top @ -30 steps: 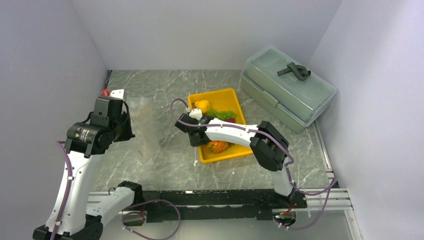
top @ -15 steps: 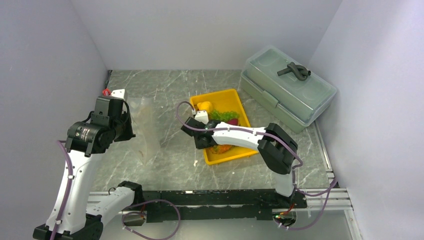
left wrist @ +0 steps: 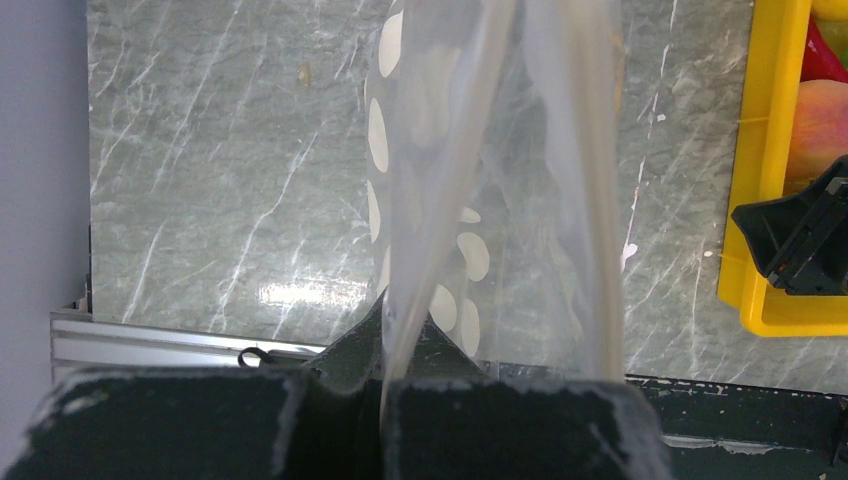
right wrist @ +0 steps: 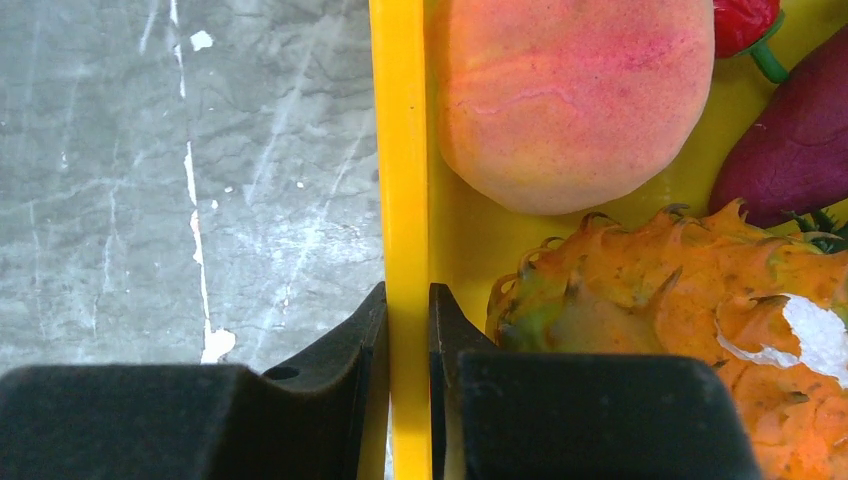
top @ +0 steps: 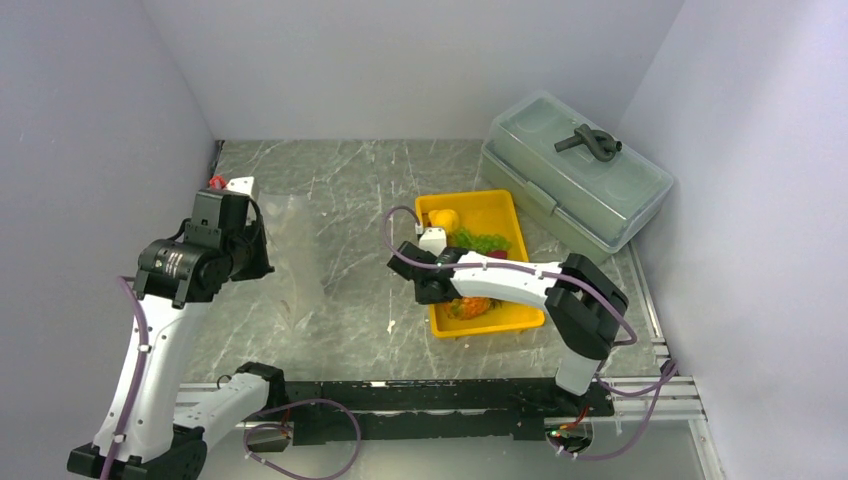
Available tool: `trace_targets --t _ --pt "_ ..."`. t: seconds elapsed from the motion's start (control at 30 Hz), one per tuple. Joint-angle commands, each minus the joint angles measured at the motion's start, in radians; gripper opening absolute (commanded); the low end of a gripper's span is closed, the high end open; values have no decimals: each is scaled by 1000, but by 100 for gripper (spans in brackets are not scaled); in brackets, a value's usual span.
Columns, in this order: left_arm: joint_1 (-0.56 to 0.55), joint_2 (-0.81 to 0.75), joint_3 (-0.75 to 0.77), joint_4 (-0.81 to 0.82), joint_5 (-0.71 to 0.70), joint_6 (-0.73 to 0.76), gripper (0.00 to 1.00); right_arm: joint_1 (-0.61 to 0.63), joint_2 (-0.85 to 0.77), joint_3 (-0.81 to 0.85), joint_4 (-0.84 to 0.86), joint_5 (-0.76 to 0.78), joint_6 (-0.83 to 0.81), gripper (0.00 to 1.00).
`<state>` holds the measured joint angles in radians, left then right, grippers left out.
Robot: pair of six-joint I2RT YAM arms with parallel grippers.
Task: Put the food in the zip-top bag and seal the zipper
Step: Move the bin to the center of the board.
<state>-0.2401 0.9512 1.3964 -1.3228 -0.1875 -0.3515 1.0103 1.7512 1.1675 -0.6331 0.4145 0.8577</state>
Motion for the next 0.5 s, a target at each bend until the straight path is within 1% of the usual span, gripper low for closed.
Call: trace_targets --t 0.0,0.17,0.23,0.33,0.47 --pt "-3 12 22 57 36 31 0 -26 -53 -40 -5 35 48 0" --pt "-4 32 15 73 38 41 0 -28 -60 -22 7 22 32 0" --pt "-4 42 18 72 36 41 0 -27 -76 -14 6 26 28 11" --pt "-4 57 25 67 35 43 0 -27 -97 10 -11 48 15 31" --pt "-4 76 44 57 21 45 0 -27 -127 52 -53 70 -3 37"
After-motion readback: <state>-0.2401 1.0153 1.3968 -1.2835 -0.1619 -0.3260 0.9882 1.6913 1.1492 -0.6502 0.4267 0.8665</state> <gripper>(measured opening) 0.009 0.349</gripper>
